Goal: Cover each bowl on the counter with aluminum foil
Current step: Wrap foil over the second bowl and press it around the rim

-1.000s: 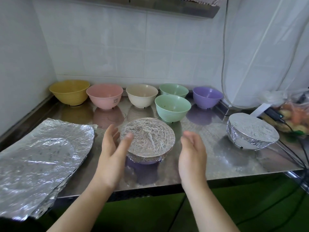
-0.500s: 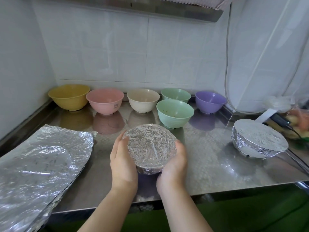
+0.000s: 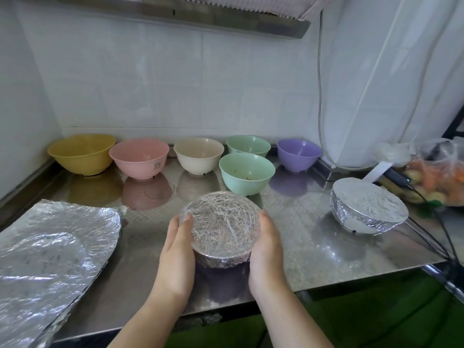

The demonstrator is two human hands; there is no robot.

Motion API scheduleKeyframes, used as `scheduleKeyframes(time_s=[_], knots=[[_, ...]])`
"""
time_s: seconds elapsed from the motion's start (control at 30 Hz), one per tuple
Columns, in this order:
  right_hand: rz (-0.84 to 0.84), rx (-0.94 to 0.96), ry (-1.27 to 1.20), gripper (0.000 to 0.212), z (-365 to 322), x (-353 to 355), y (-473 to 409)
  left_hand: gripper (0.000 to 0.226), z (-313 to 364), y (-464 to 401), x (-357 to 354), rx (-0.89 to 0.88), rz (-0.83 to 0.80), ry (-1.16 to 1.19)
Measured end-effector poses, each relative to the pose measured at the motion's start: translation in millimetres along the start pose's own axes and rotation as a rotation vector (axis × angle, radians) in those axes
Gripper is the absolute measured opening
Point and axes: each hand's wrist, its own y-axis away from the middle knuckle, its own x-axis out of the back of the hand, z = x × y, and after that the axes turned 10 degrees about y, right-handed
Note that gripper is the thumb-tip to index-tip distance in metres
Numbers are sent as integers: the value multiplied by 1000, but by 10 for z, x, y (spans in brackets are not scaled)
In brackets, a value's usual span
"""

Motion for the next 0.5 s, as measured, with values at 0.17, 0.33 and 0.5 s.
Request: scheduleKeyframes(time_s=[0.17, 0.33, 0.5], knots=[[109, 52, 135, 69, -114, 218, -76, 40, 25, 14, -179, -31, -107, -379], [245, 53, 290, 76, -236, 426, -58, 35, -31, 66, -330, -7, -39, -368], [272, 113, 374, 34, -369, 533, 49, 24, 32, 220, -528, 21, -203, -361]])
